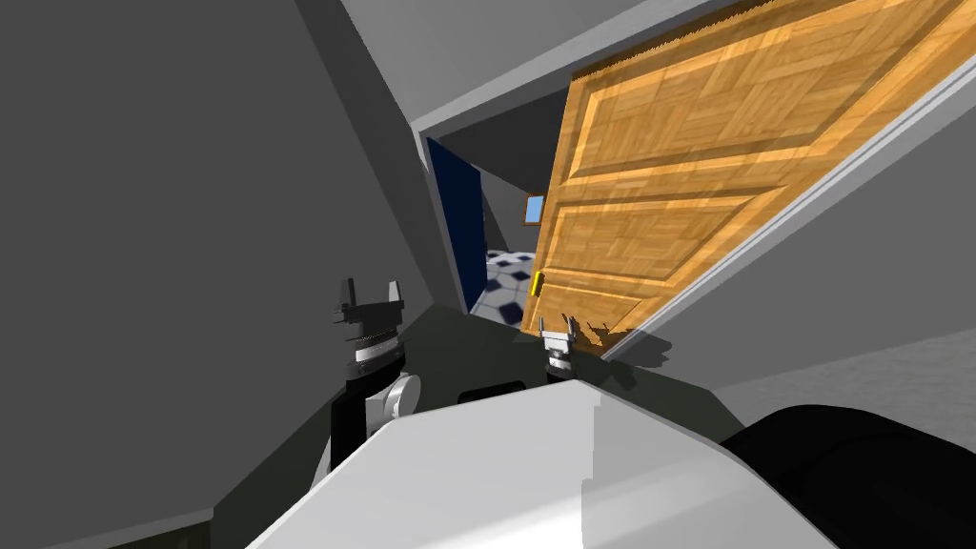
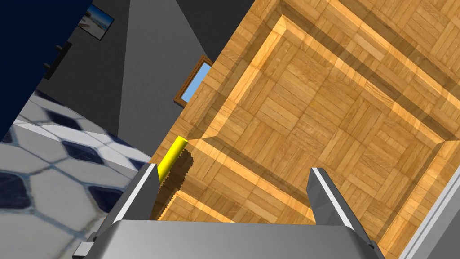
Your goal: Push the door open
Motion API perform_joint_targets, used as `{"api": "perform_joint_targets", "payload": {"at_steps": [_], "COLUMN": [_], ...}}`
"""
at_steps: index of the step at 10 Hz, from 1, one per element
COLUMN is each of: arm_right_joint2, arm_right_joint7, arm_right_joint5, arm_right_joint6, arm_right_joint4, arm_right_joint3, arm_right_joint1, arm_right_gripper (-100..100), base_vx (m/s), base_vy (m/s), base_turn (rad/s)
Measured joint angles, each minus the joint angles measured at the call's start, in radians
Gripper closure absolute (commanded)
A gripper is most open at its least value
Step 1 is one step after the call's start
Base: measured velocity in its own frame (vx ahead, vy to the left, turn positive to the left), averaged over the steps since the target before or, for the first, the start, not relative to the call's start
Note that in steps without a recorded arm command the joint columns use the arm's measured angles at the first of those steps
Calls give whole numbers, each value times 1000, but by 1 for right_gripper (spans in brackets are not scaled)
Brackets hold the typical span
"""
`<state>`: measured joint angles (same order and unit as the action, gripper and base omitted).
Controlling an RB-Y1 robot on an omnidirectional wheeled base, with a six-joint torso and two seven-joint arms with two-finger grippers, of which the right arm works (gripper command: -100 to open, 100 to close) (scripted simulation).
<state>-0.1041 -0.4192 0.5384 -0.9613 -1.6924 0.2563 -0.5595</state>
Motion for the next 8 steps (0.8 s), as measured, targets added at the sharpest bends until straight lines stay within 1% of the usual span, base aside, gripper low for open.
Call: {"api": "perform_joint_targets", "payload": {"at_steps": [1,2,3,4,6,7,8], "arm_right_joint2": [-1,0,2,-1,2,1,1], "arm_right_joint7": [-17,-40,-59,-74,-103,-119,-143], "arm_right_joint5": [19,44,66,86,117,134,158], "arm_right_joint6": [-13,-35,-52,-61,-89,-103,-125], "arm_right_joint4": [21,49,67,70,101,120,143], "arm_right_joint3": [3,12,20,25,39,43,52], "arm_right_joint1": [5,5,4,-4,-7,-5,-10], "arm_right_gripper": [-100,-100,-100,-100,-100,-100,-100], "base_vx": [129,115,100,98,84,110,116], "base_vy": [-61,-49,-57,-53,-56,-61,-64], "base_turn": [189,192,102,99,110,211,142]}}
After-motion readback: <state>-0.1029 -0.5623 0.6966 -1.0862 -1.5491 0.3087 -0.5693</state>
